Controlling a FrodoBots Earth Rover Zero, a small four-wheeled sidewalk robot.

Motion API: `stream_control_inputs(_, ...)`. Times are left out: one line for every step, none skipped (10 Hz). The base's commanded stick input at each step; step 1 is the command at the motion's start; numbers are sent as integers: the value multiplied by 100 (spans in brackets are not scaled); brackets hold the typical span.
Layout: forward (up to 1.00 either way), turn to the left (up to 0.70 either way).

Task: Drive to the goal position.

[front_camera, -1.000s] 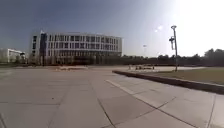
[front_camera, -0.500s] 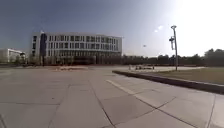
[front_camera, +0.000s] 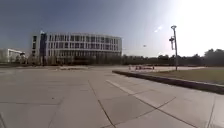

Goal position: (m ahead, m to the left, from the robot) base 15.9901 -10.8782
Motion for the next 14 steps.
stream_control_inputs(6,0)
stream_control_inputs(6,0)
stream_control_inputs(6,0)
stream_control_inputs(6,0)
stream_control_inputs(6,0)
stream_control_inputs(5,0)
stream_control_inputs(6,0)
stream_control_inputs(6,0)
stream_control_inputs(5,0)
stream_control_inputs(6,0)
stream_control_inputs(5,0)
stream_control_inputs(6,0)
stream_control_inputs(6,0)
stream_control_inputs(6,0)
